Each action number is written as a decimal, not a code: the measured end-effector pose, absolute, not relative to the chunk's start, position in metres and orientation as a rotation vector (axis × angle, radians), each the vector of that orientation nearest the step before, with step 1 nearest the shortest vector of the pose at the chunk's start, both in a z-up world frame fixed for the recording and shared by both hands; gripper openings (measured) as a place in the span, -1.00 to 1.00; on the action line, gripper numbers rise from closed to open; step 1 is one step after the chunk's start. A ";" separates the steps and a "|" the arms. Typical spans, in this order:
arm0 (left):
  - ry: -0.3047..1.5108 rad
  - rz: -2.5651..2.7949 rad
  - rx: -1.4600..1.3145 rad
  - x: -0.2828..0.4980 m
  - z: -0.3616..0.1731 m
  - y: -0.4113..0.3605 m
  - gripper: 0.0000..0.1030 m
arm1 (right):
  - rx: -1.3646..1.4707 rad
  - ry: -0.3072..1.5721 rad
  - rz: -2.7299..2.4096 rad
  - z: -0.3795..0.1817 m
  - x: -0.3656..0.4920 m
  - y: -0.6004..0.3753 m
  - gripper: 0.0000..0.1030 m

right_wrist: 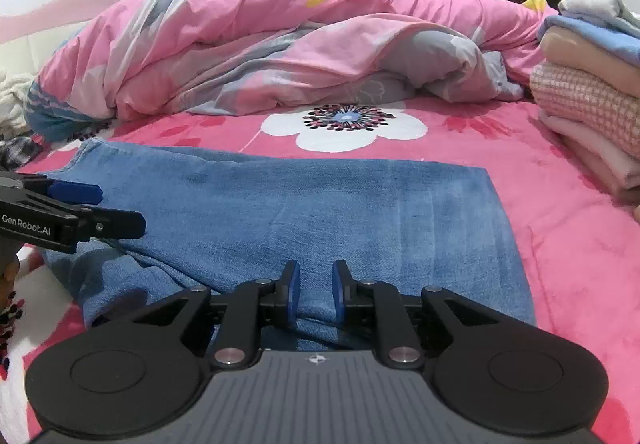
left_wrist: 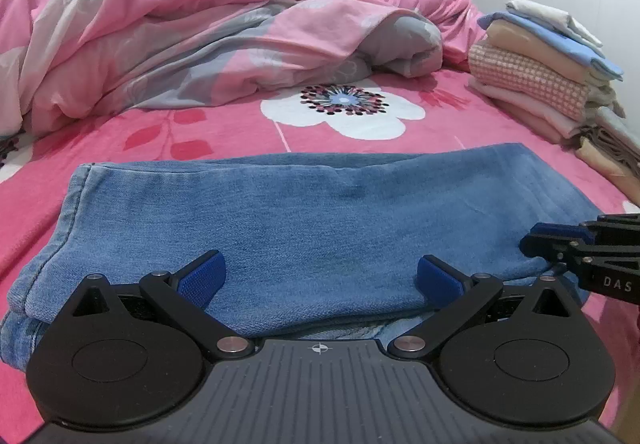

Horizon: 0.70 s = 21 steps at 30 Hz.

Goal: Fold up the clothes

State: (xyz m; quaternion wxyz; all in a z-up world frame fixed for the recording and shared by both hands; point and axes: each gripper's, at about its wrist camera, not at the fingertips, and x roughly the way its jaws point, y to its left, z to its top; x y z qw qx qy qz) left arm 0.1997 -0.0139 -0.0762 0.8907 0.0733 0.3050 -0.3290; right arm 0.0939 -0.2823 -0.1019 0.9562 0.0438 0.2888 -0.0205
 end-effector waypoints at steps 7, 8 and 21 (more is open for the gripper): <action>0.593 -0.651 0.162 0.193 -0.080 -0.016 1.00 | 0.144 0.511 -0.016 -0.112 0.084 -0.291 -0.64; 0.589 -0.643 0.160 0.192 -0.079 -0.016 1.00 | 0.146 0.502 -0.015 -0.113 0.083 -0.291 -0.64; 0.507 -0.546 0.179 0.182 -0.088 -0.026 1.00 | 0.187 0.494 -0.019 -0.110 0.080 -0.289 -0.49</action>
